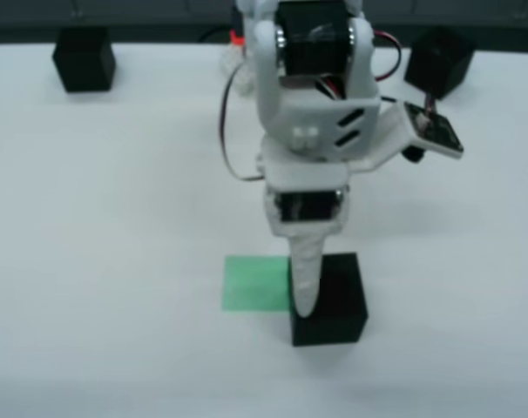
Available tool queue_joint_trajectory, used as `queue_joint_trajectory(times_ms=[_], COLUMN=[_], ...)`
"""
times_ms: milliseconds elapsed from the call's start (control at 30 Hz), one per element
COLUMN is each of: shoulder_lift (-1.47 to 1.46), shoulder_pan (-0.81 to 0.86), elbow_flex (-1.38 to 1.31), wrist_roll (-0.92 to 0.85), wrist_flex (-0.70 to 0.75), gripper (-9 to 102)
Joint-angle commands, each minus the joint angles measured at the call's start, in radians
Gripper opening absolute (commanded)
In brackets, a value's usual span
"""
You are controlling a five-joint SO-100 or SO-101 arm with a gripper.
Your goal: Stack 3 Blocks on the chosen place.
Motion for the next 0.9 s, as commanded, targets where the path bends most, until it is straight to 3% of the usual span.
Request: queue_joint_trajectory(times_ms=[0,500,867], shoulder_lift=[-0.021,-0.147,-0.011], shoulder_pan=[-0.018,-0.058,-0.032], elbow_flex=[-0.072,-0.161,-0.006], wrist_roll=[-0.005,-0.005,-0.005], wrist_flex=[0.009,0.015,0.015], gripper=[35,26,24])
